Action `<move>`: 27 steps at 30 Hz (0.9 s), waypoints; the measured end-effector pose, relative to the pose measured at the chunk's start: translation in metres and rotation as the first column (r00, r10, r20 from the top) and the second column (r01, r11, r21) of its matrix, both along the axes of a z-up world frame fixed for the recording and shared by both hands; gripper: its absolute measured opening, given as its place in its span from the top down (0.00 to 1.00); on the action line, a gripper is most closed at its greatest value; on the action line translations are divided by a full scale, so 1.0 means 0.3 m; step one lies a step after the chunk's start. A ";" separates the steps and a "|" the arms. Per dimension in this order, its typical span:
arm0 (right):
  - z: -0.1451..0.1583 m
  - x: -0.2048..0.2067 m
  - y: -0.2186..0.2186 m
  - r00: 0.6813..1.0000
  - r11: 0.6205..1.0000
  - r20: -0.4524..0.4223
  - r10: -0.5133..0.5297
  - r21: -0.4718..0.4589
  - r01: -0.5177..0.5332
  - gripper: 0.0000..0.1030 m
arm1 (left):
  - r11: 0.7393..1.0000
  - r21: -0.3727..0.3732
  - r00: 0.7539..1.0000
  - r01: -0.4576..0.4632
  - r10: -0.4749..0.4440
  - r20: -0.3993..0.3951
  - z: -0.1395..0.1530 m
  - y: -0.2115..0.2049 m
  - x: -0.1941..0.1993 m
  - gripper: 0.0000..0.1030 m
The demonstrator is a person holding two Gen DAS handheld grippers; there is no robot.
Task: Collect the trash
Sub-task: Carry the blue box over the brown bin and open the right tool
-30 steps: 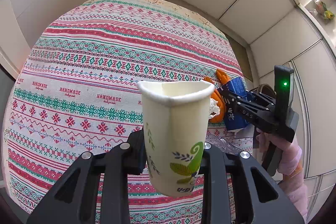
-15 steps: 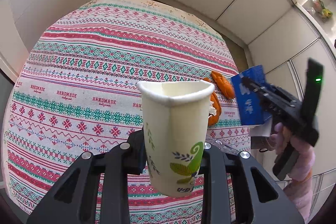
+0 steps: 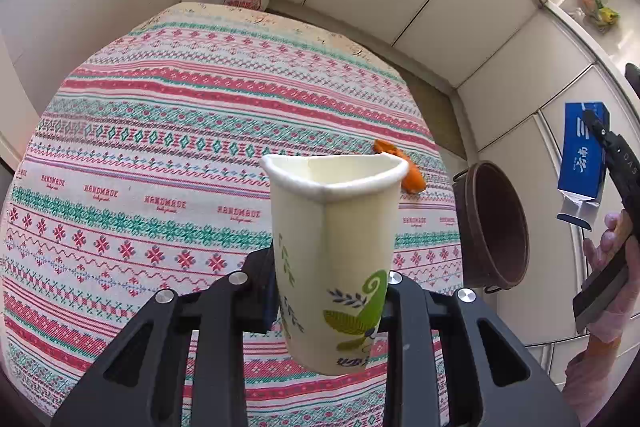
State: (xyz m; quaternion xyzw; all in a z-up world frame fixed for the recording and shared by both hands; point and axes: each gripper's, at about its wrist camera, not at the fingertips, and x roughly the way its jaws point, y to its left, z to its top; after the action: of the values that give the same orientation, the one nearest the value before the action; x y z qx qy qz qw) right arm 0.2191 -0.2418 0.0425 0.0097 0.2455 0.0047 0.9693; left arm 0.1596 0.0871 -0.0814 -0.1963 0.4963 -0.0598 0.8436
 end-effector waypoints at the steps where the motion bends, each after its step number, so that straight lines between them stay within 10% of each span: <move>1: -0.001 -0.004 -0.031 0.999 0.999 0.014 -0.040 0.003 0.040 0.64 | 1.000 0.003 1.000 0.000 0.000 0.013 0.005 -0.010 0.000 0.73; 16: -0.196 -0.033 -0.302 0.904 0.902 0.023 -0.428 0.067 0.426 0.62 | 0.998 0.047 0.993 0.051 -0.056 0.105 0.020 -0.176 0.013 0.73; 20: -0.166 -0.090 -0.333 0.864 0.870 0.101 -0.494 0.071 0.489 0.21 | 0.996 0.053 0.988 0.076 -0.082 0.134 0.024 -0.220 0.014 0.73; 27: -0.094 -0.190 -0.455 0.778 0.790 0.139 -0.613 0.108 0.603 0.06 | 0.983 0.096 0.962 0.153 -0.171 0.214 0.076 -0.378 0.029 0.73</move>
State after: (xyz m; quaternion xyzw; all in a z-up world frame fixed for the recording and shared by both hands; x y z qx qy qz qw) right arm 0.1621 -0.3783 0.0142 0.1158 0.1473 -0.3004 0.9352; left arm 0.1684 -0.0265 -0.0585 -0.1139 0.4154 -0.1308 0.8929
